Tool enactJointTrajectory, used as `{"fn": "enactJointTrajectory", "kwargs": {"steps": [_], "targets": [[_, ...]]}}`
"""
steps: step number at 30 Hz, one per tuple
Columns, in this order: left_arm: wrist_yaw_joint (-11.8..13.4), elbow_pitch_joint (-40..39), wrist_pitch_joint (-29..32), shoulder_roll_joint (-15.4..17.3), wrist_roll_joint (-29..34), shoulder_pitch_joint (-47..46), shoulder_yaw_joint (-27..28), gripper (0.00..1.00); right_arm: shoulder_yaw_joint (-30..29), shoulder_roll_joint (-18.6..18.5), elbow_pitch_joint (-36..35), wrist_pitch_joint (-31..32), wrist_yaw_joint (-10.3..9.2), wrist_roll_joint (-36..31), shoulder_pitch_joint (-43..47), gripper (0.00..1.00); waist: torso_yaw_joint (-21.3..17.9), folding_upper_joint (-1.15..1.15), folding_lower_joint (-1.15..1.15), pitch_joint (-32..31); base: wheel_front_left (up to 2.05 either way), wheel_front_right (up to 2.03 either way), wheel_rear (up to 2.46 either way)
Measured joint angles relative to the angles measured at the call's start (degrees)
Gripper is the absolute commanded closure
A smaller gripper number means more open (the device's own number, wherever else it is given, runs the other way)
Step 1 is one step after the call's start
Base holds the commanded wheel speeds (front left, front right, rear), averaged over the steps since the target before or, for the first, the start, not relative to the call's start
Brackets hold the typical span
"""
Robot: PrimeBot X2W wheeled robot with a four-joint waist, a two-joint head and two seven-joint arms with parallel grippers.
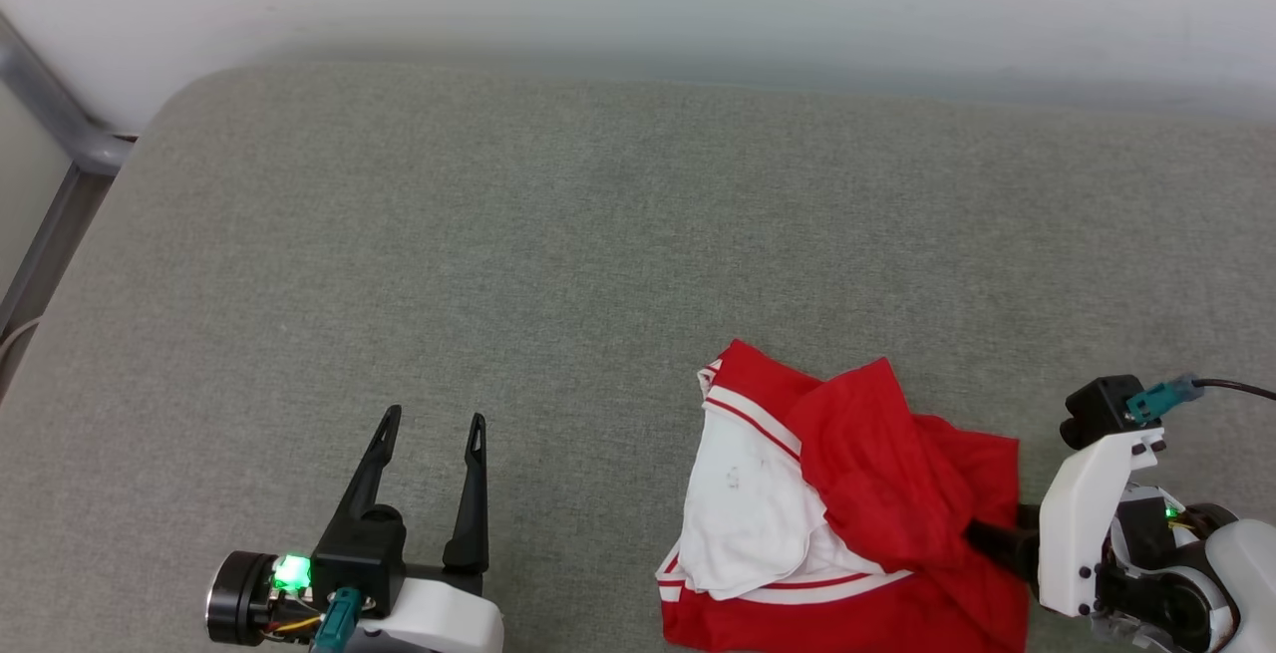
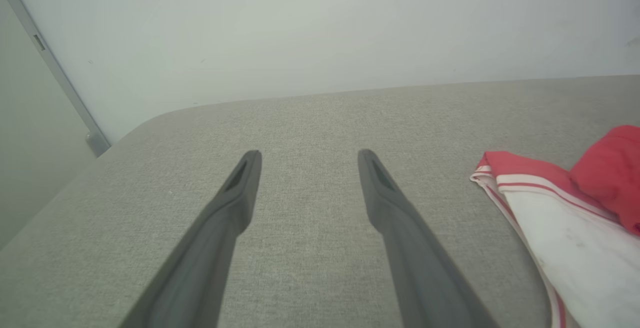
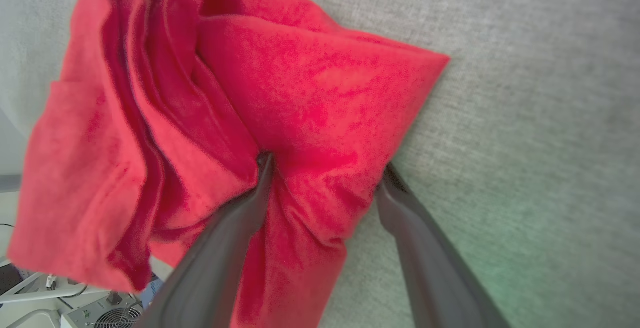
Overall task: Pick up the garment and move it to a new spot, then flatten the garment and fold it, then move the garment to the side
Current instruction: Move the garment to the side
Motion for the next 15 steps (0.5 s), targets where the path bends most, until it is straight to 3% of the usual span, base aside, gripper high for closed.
{"fn": "enactJointTrajectory", "kwargs": {"steps": [7, 8, 9, 10, 15], "targets": [[0.0, 0.4, 0.0, -0.2, -0.1, -0.9, 0.0, 0.00, 6.0, -0.8, 3.2, -4.1, -0.01, 1.8, -1.3, 0.00, 1.1, 0.00, 0.00, 1.3, 0.00, 0.00, 0.00], [0.0, 0.4, 0.0, -0.2, -0.1, -1.0, 0.0, 0.00, 6.5, -0.9, 3.3, -4.9, -0.01, 2.2, -1.4, 0.51, 1.1, 0.00, -0.01, 1.2, 0.00, 0.00, 0.00], [0.0, 0.5, 0.0, -0.3, -0.1, -1.0, 0.0, 0.00, 7.1, -1.1, 3.4, -5.9, -0.01, 2.3, -1.5, 0.87, 1.1, 0.00, 0.00, 1.0, 0.00, 0.00, 0.00], [0.0, 0.6, 0.0, -0.3, -0.1, -1.0, 0.1, 0.00, 7.6, -1.2, 3.6, -7.1, -0.01, 2.3, -1.6, 1.00, 1.0, 0.00, 0.00, 0.8, 0.00, 0.00, 0.00], [0.0, 0.8, 0.0, -0.2, -0.1, -0.9, 0.3, 0.00, 10.0, -1.6, 3.4, -12.5, 0.04, 2.5, -2.4, 1.00, 0.5, 0.00, 0.00, -0.4, 0.00, 0.00, 0.00]]}}
